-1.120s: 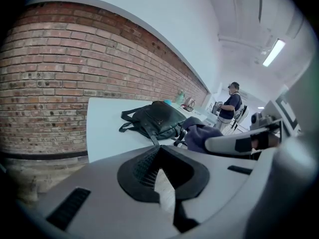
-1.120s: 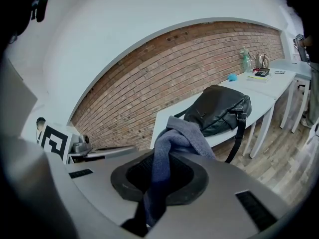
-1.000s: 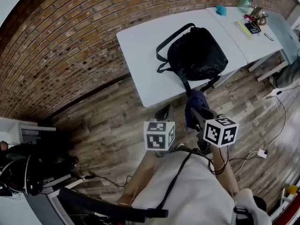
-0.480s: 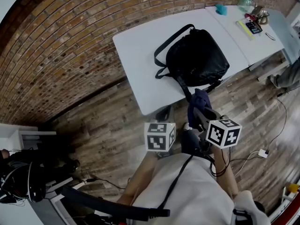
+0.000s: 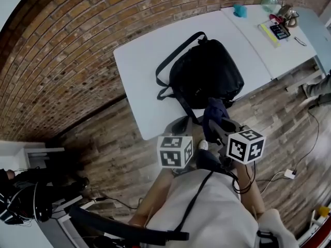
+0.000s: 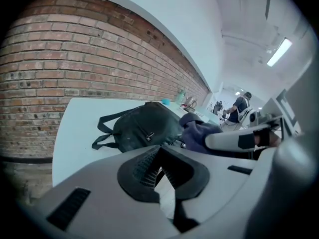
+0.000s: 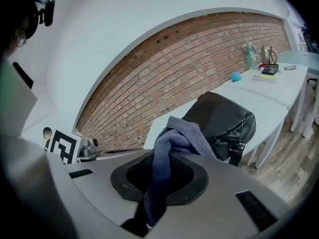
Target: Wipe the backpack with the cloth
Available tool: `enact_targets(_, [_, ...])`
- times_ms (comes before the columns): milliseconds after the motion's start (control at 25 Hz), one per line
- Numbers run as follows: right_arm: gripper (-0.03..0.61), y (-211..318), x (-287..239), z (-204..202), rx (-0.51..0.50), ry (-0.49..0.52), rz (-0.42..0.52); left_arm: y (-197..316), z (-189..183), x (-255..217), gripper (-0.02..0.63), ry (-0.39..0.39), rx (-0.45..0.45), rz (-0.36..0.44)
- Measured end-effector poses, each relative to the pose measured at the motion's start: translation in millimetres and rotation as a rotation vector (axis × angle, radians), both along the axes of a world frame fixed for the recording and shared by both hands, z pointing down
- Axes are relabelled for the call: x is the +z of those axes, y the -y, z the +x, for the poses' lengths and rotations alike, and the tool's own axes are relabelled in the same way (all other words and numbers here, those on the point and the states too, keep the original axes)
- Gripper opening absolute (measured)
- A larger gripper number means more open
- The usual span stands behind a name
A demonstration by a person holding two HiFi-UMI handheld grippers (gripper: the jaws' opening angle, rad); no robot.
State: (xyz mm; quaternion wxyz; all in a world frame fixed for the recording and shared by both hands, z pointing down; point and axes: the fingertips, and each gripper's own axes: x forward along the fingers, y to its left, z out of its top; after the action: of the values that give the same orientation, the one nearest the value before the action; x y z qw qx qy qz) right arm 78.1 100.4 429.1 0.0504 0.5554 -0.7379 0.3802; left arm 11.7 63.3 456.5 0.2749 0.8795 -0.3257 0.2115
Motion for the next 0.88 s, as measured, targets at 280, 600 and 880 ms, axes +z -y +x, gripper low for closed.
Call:
enact_targets(280, [0.038, 8, 1, 39, -0.058, 0.014, 0.005, 8, 53, 2, 0.003, 0.008, -0.015, -0.004])
enact_targets(600, [0.038, 28, 3, 66, -0.027, 0.038, 0.004, 26, 82, 5, 0.003, 0.018, 0.020, -0.020])
enact_targets(880, [0.038, 65, -2, 82, -0.004, 0.035, 0.019, 73, 106, 0, 0.003, -0.005, 0.059, -0.007])
